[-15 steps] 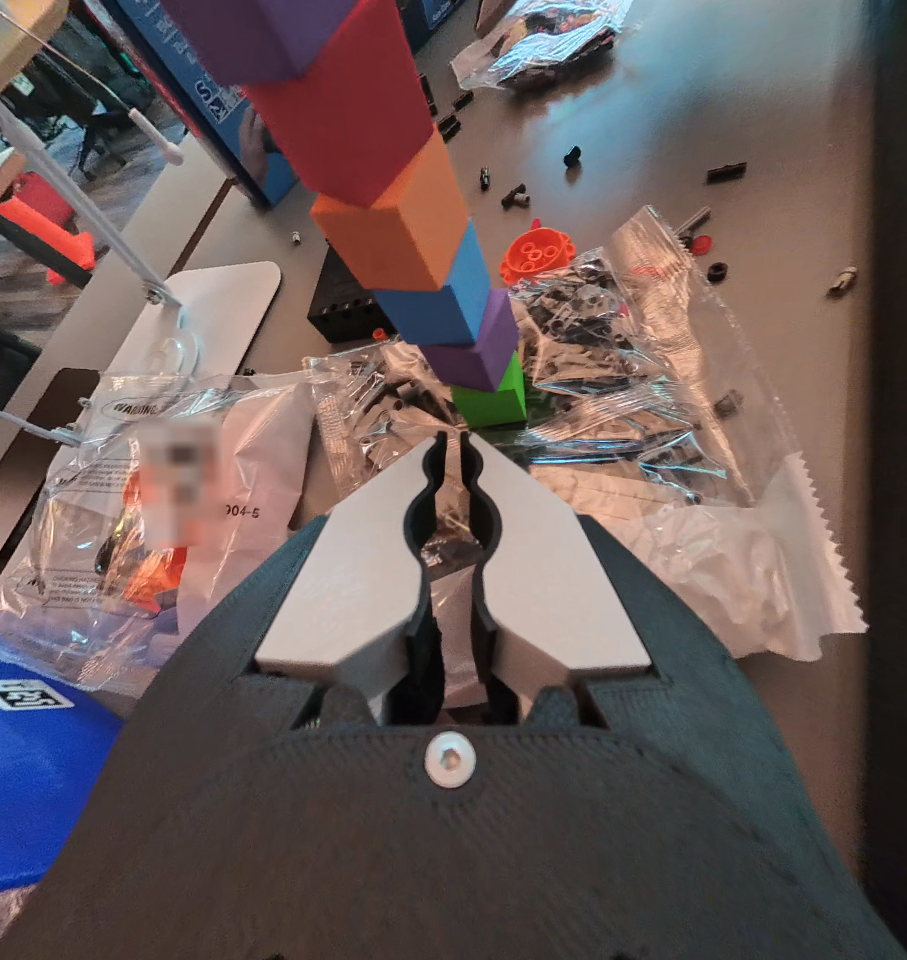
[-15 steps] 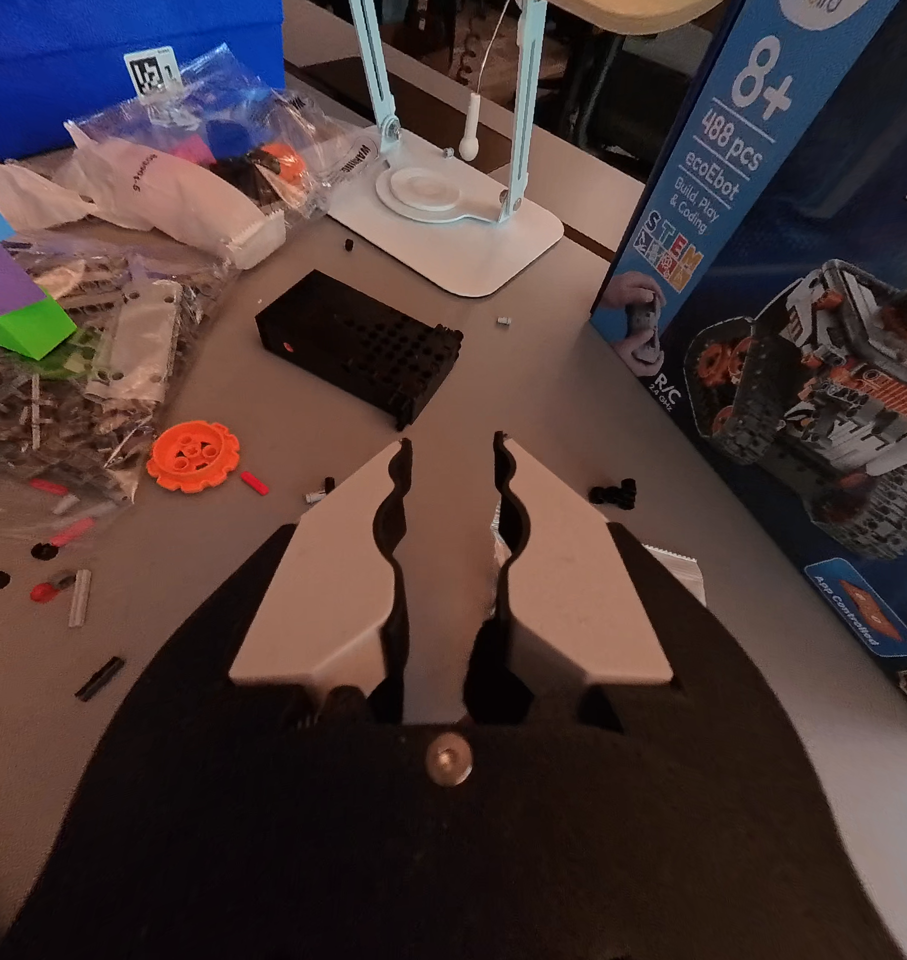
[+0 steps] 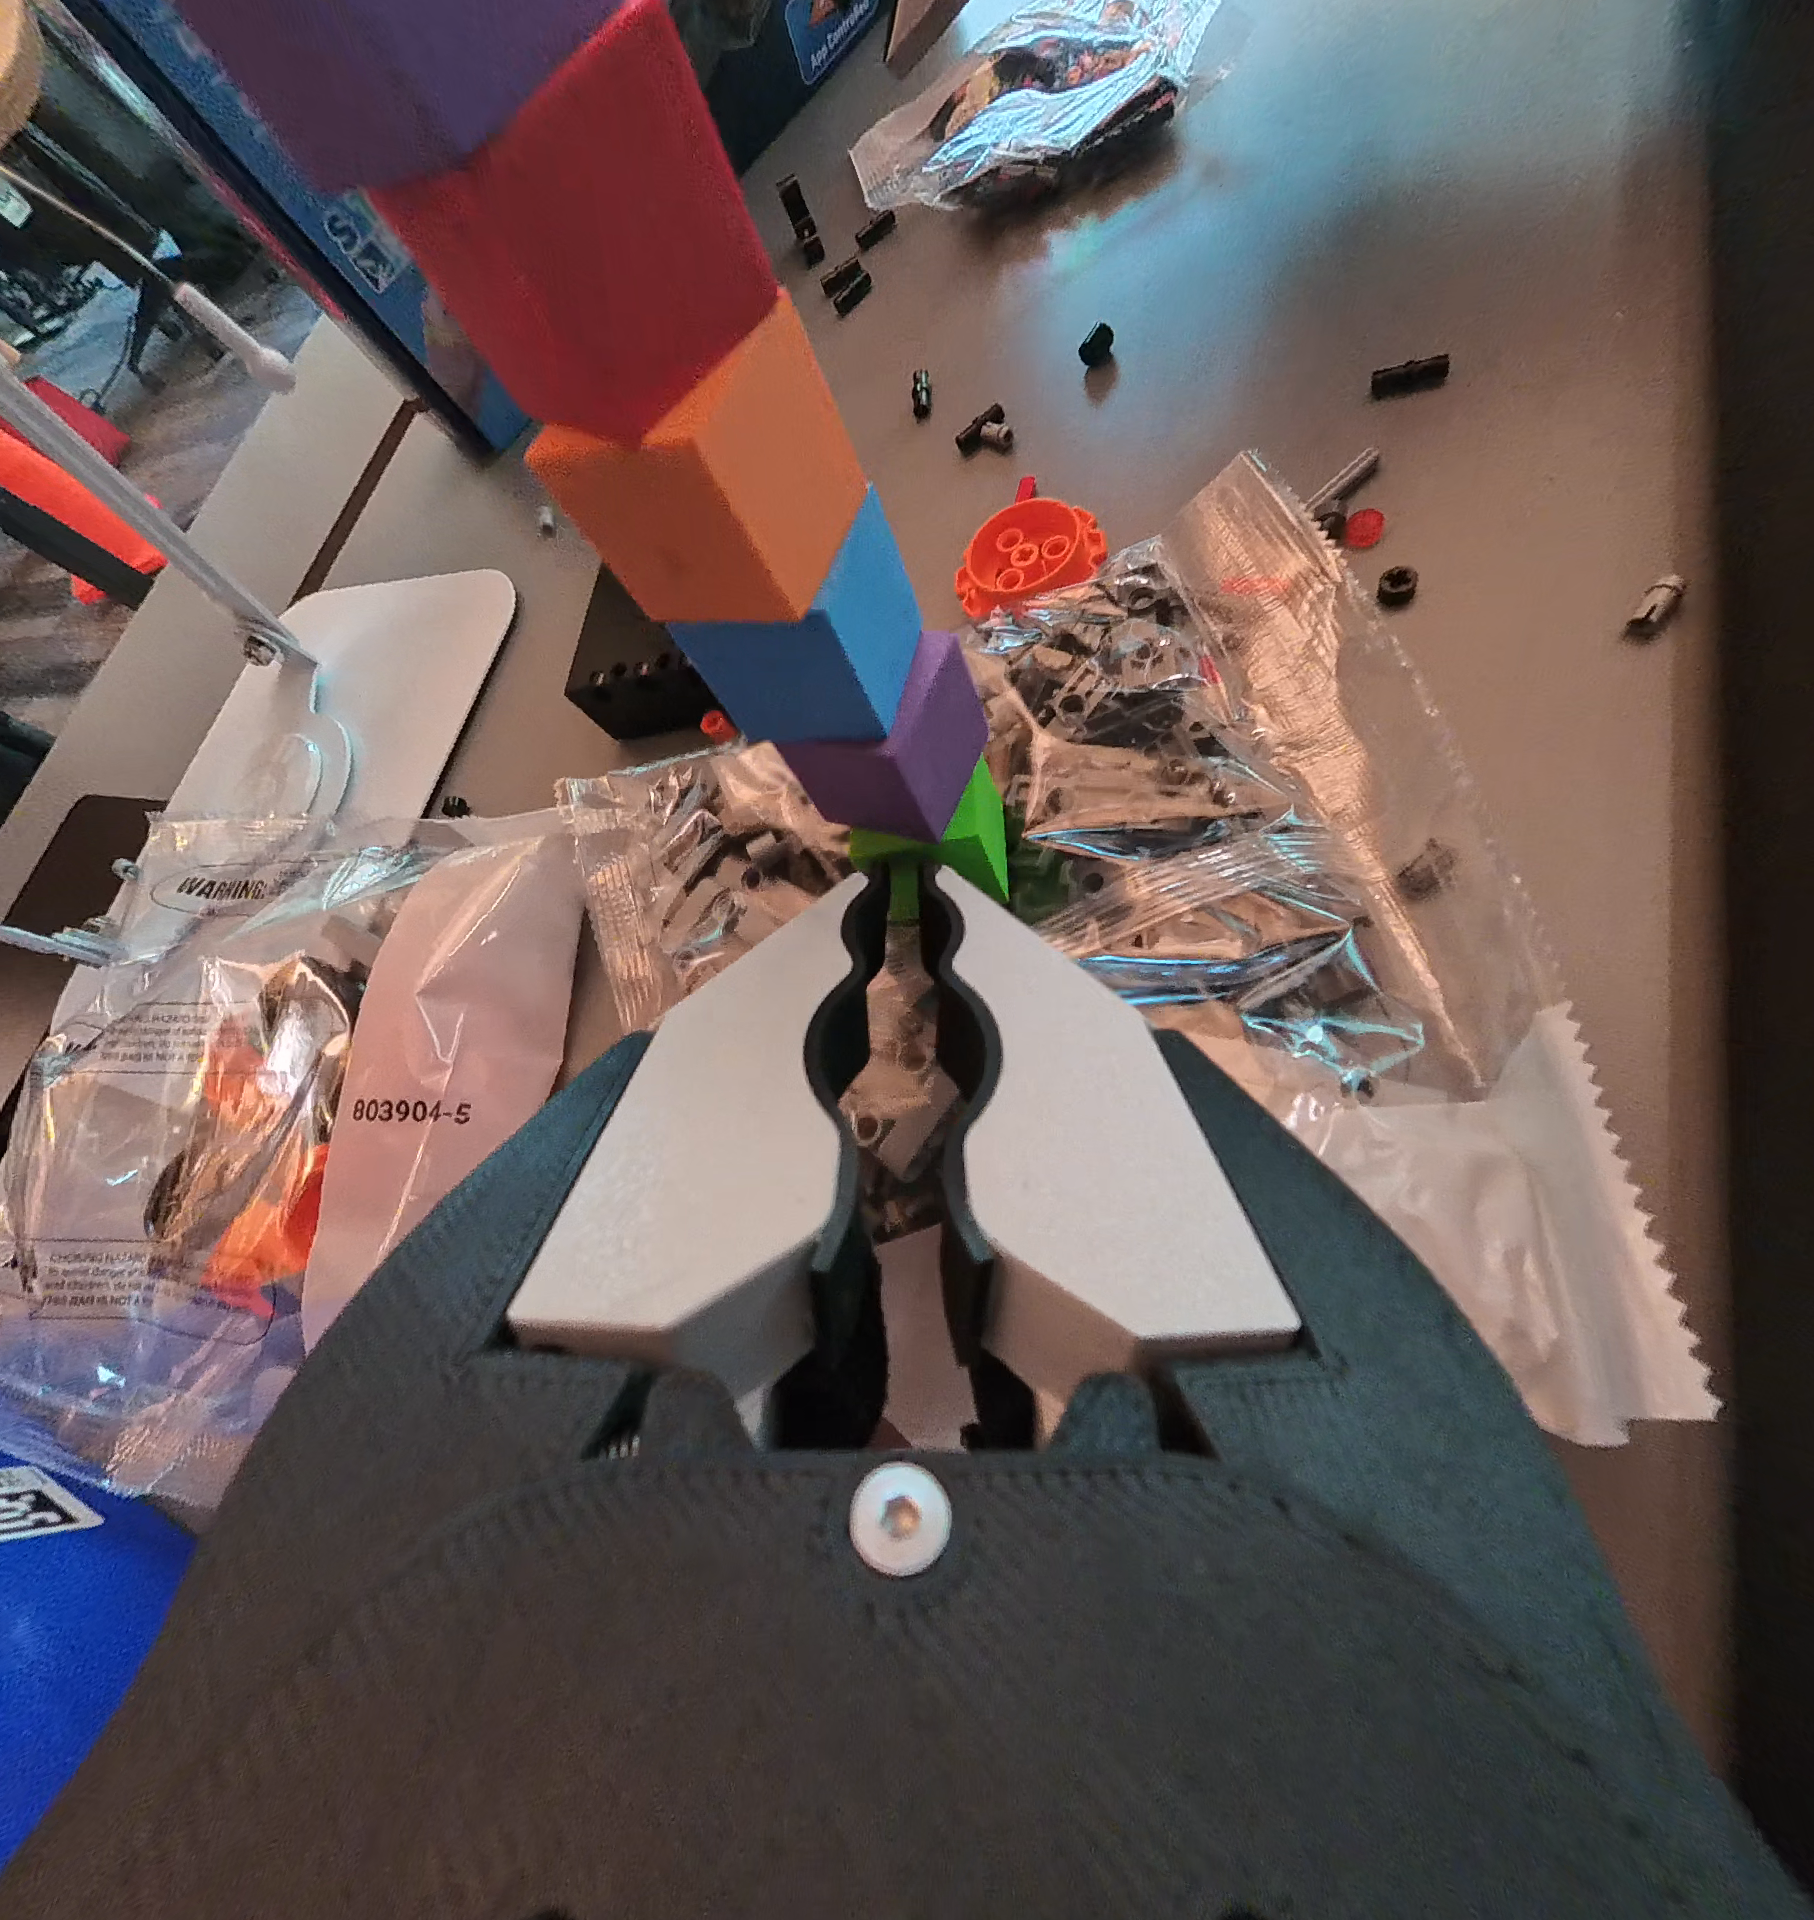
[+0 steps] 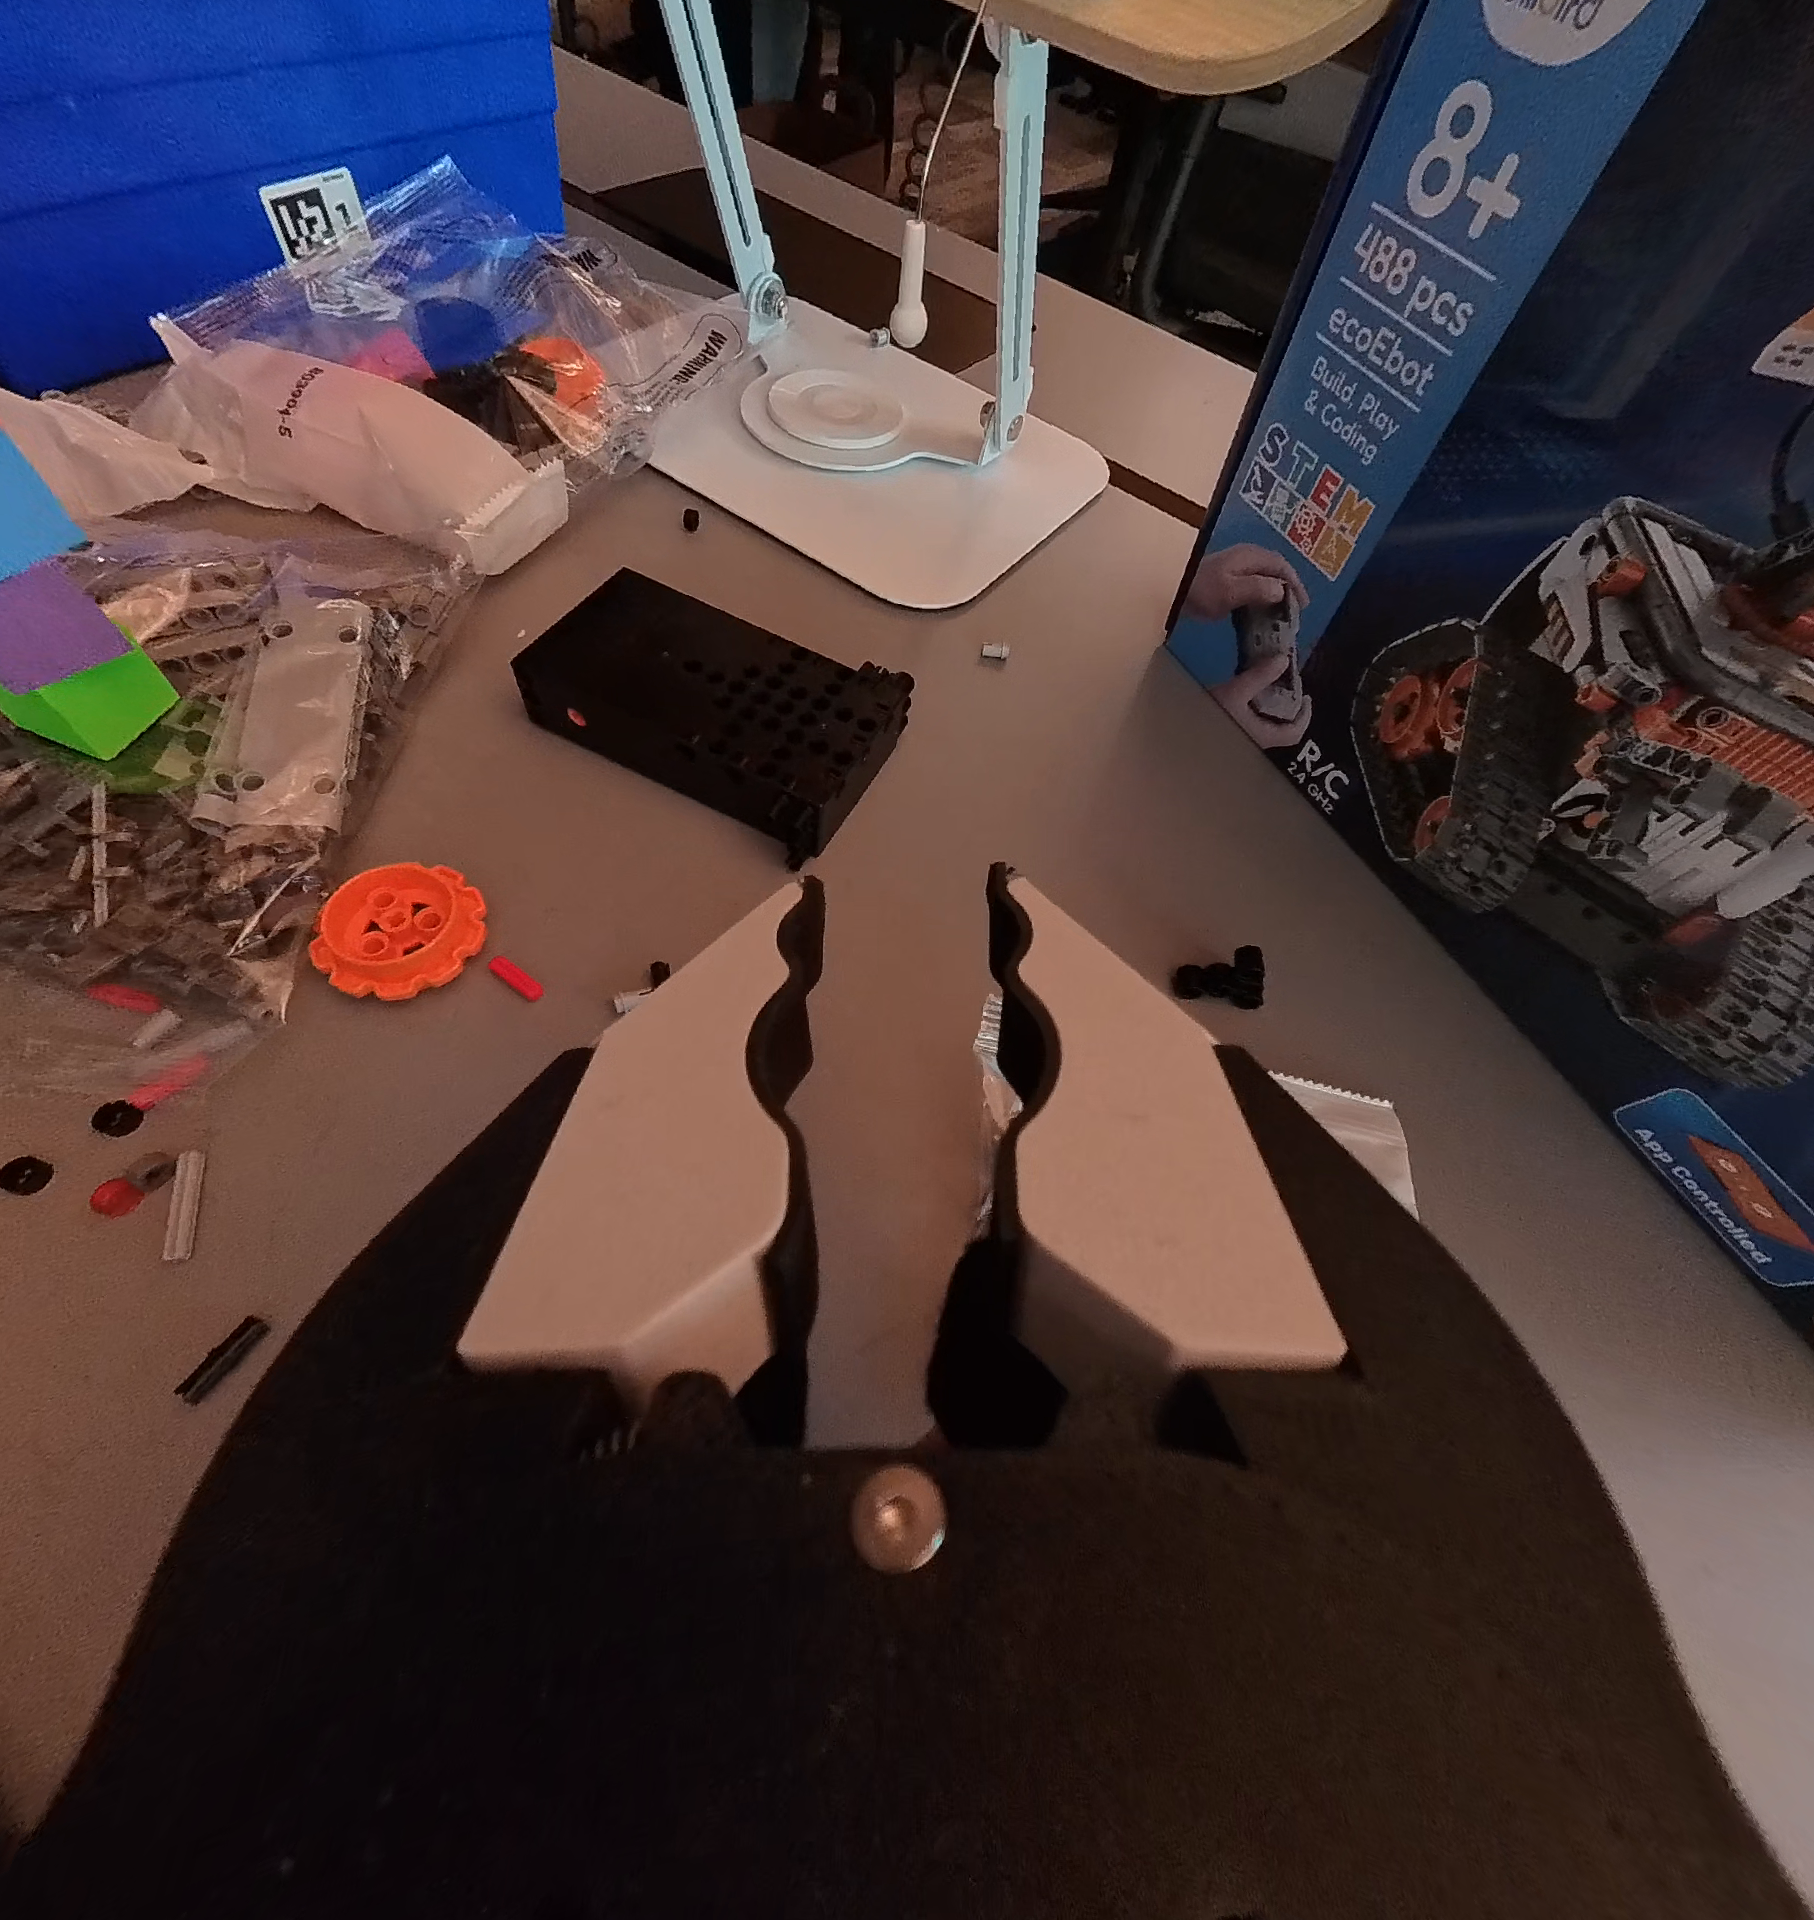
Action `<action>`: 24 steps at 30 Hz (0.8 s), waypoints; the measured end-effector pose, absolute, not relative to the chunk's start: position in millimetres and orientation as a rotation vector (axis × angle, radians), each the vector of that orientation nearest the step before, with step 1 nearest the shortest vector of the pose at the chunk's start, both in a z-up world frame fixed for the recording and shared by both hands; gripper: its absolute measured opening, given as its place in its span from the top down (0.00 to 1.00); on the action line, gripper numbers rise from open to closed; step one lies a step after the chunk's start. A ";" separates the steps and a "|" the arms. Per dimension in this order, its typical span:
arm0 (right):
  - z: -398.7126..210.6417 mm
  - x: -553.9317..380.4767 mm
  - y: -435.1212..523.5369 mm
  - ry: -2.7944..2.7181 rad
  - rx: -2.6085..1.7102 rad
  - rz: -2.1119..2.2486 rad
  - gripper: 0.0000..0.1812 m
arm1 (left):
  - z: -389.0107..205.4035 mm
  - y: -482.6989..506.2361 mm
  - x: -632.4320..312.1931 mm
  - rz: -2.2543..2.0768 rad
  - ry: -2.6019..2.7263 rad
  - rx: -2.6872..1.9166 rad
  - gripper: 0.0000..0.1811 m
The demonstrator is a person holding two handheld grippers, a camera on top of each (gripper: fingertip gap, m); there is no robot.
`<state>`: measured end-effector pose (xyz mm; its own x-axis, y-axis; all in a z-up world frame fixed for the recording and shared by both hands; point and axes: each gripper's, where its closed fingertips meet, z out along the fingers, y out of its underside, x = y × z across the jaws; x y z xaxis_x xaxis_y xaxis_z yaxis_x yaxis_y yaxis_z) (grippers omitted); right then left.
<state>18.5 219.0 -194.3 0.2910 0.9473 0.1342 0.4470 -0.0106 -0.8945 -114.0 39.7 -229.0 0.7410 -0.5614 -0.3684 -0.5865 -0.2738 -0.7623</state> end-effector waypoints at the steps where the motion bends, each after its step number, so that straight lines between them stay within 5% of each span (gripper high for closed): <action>1: -194.1 18.7 218.9 -1.302 -1.617 0.669 0.83 | -227.6 40.1 -112.2 0.021 0.872 -1.939 0.98; 24: -193.0 55.0 258.6 -1.054 -1.795 0.736 0.79 | -220.8 47.8 -115.0 0.055 0.824 -1.911 0.96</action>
<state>55.0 258.6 -193.0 0.4591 0.8870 -0.0489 0.3510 -0.2317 -0.9073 -115.0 47.8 -220.8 0.7659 -0.5177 -0.3814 -0.5639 -0.2558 -0.7853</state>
